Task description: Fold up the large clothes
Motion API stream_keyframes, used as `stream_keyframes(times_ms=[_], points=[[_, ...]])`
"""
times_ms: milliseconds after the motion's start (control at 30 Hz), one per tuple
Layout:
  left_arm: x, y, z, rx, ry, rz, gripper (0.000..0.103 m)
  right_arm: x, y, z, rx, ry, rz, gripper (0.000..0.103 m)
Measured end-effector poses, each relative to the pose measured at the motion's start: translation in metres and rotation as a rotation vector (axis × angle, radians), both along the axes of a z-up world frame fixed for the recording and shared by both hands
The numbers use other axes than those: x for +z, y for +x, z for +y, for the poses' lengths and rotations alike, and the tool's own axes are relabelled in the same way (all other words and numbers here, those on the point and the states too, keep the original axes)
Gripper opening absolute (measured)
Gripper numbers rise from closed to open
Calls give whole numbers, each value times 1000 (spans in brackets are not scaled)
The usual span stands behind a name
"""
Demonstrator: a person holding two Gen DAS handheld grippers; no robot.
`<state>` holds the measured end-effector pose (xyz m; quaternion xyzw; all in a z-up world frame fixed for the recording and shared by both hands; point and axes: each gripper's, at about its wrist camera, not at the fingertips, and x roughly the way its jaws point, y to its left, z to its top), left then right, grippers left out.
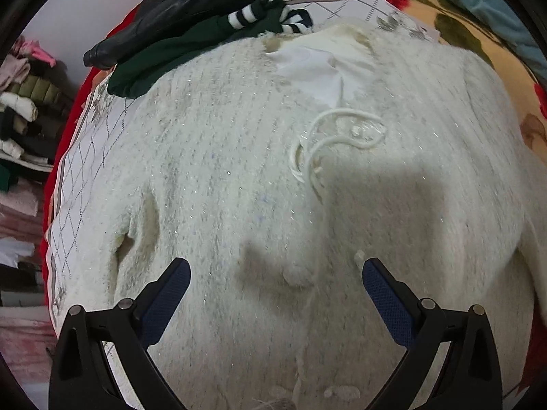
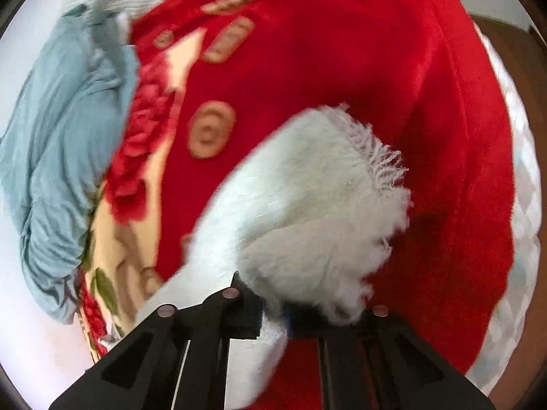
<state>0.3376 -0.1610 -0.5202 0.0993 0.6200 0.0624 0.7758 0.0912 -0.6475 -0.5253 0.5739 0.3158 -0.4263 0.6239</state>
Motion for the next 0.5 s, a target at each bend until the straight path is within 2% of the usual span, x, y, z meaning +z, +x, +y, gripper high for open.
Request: stream_keyframes(times_ms=[200,367,500], points=[[3,5,24,44,-8,-33,103,78,30,31,126,-112,-52,7],[1,4,59,120,-1,-30,103,139,98,93,364,-188,-125,7],[2,-2,99,218,15,-27,103,155,172,166,594,-184,-189,7]])
